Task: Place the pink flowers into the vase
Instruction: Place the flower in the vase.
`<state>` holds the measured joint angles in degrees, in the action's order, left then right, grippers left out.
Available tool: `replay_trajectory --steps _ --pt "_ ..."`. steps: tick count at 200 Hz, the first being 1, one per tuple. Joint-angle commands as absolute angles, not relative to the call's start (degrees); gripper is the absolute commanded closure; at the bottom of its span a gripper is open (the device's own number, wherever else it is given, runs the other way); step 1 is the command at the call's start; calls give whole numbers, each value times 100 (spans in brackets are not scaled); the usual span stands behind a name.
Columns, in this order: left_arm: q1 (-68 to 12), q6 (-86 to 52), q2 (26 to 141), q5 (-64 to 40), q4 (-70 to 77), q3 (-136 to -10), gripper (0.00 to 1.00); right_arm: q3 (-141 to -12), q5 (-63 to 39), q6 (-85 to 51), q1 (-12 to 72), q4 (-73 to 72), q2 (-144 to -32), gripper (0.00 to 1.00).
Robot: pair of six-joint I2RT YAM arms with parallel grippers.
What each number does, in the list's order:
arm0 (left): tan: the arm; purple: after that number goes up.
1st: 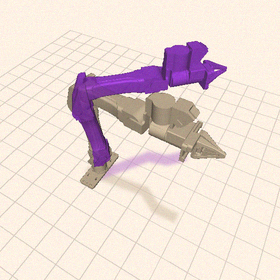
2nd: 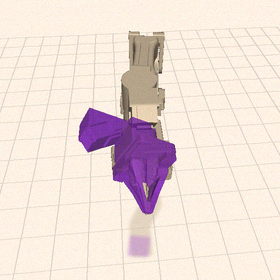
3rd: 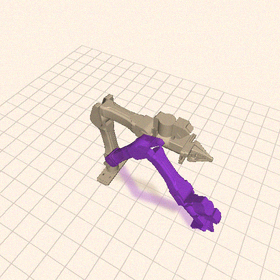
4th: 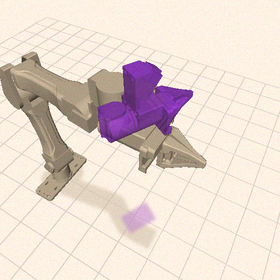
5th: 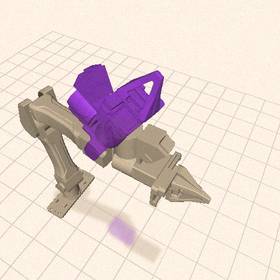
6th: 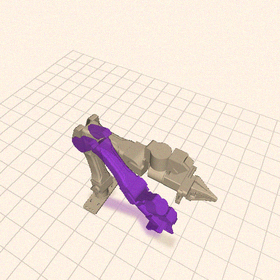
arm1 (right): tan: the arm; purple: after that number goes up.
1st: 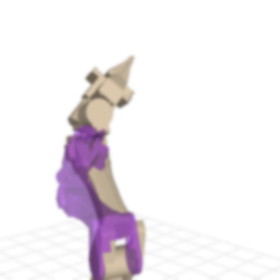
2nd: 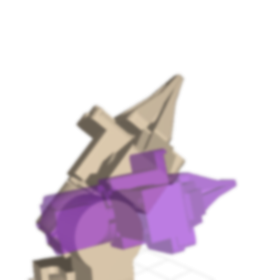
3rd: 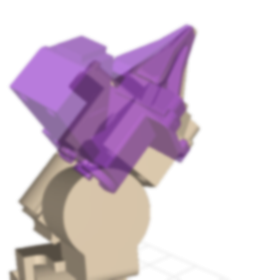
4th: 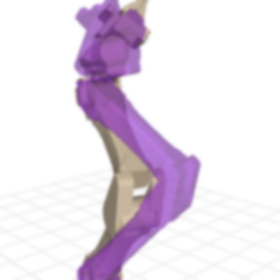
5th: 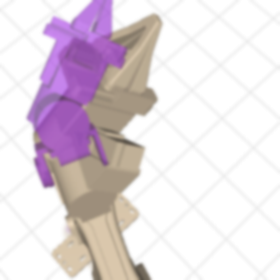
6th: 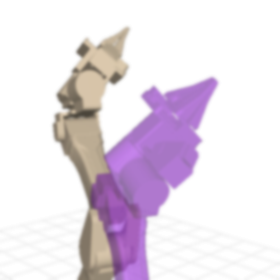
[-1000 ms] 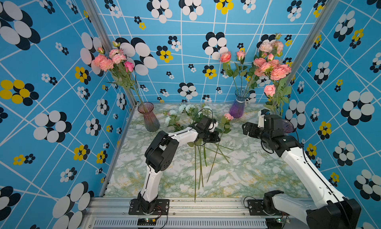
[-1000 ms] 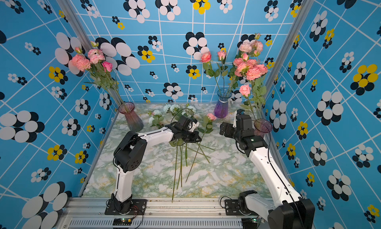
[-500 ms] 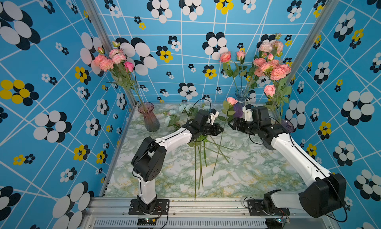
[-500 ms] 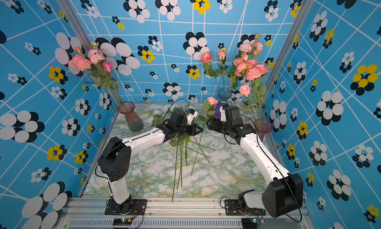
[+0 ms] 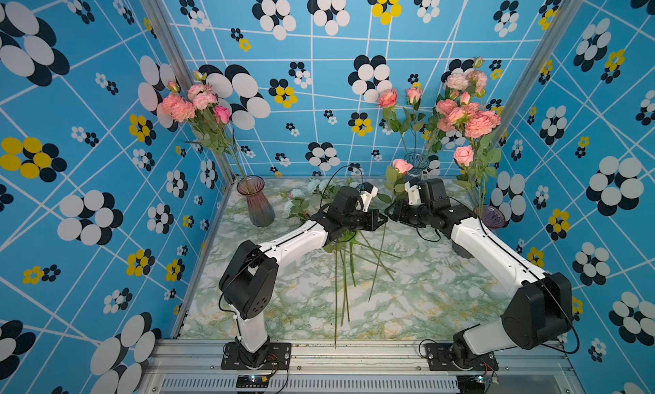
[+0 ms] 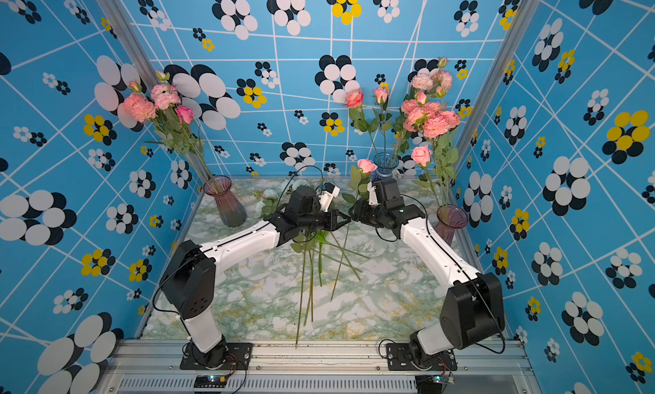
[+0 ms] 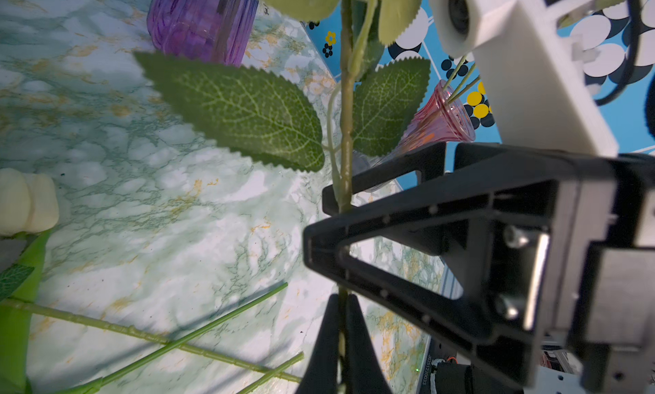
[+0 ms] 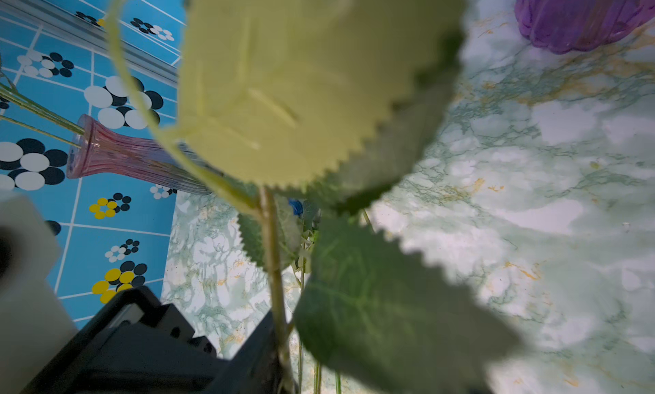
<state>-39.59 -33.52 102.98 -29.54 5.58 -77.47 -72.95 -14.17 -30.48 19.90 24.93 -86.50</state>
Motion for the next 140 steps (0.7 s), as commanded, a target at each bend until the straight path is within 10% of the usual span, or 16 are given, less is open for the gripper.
replay_trajectory --steps 1,57,88,140 --pt "-4020 -3408 10152 -2965 703 -7656 100 -7539 -1503 -3092 2051 2346 -8758 56" --pt "-4044 -3437 10153 -2953 661 -7613 100 -7908 -1380 -2977 2110 2521 -8936 98" --pt "-4044 -3385 10072 -2970 481 -7542 47 -8211 -980 -2664 2110 2826 -8969 100" --pt "-4021 -2891 9336 -2740 60 -6828 0 -9456 -10 -1316 2101 3872 -8808 100"
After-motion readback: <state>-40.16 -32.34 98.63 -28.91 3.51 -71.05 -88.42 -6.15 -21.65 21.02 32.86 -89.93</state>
